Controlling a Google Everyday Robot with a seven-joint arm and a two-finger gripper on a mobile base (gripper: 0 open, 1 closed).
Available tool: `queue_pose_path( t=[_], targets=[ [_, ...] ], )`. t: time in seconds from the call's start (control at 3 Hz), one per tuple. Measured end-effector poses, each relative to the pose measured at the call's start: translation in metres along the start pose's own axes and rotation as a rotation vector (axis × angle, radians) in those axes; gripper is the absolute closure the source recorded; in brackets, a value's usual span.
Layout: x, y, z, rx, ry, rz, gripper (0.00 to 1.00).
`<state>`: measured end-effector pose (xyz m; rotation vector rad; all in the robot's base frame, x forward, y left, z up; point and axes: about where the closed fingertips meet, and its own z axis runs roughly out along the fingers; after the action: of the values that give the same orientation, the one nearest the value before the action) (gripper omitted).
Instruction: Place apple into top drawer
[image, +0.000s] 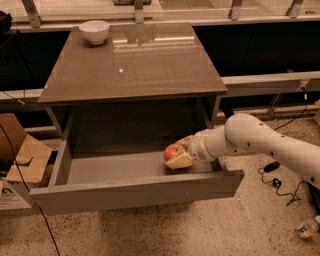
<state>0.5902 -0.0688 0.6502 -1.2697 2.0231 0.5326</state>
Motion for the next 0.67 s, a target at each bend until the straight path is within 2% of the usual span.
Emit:
queue_pose_path(
  t=[0.33, 0.67],
  targets=[
    [0.0178, -0.0013, 0.0071, 0.035, 0.0, 0.032, 0.88],
    [0.0184, -0.0032, 0.0089, 0.049, -0.004, 0.034, 0.64]
  ],
)
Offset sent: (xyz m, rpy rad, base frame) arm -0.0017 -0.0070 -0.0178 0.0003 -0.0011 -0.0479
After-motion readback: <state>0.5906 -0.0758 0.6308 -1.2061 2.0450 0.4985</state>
